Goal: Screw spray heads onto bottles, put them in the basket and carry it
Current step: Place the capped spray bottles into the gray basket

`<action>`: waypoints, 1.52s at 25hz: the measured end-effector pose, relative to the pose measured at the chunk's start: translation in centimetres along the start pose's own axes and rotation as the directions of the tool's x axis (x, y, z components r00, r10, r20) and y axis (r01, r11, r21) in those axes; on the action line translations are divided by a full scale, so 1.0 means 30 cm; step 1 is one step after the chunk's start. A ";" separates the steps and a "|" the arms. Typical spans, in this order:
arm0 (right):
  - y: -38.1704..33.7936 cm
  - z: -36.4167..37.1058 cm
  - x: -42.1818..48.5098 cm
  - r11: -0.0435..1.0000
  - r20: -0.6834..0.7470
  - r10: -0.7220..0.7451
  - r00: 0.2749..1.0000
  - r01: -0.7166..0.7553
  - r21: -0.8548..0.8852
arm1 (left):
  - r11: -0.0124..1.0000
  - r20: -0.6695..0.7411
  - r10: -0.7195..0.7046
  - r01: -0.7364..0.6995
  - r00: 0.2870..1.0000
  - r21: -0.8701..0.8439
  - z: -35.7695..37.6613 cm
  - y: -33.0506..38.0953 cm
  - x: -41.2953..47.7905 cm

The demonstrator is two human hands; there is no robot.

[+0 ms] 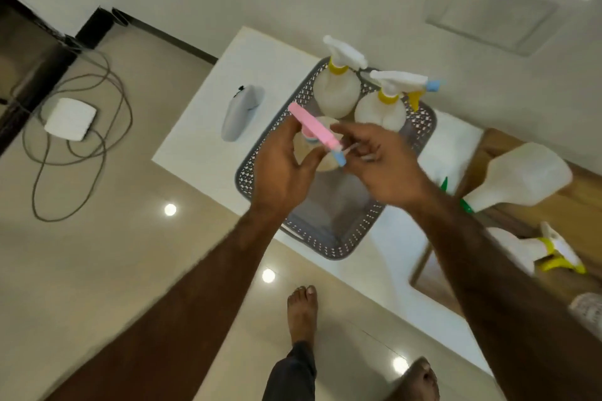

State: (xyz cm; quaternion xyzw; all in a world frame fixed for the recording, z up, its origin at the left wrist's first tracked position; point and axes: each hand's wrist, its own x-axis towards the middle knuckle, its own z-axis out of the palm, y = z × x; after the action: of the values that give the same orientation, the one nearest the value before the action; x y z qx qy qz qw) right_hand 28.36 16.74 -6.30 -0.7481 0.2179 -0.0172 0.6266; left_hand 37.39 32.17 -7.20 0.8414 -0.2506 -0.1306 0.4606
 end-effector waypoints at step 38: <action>0.375 -0.324 -0.735 0.531 -0.345 0.796 0.496 -0.301 0.792 | 0.931 0.646 -0.258 0.006 0.718 0.366 0.754 0.390 -0.279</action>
State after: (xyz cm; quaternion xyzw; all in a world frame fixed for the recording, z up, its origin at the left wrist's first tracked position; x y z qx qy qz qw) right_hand 2.07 14.02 -9.38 -0.3006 0.6539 -0.1443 0.6791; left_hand 16.64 15.39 -9.69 0.8155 -0.3594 -0.4192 0.1735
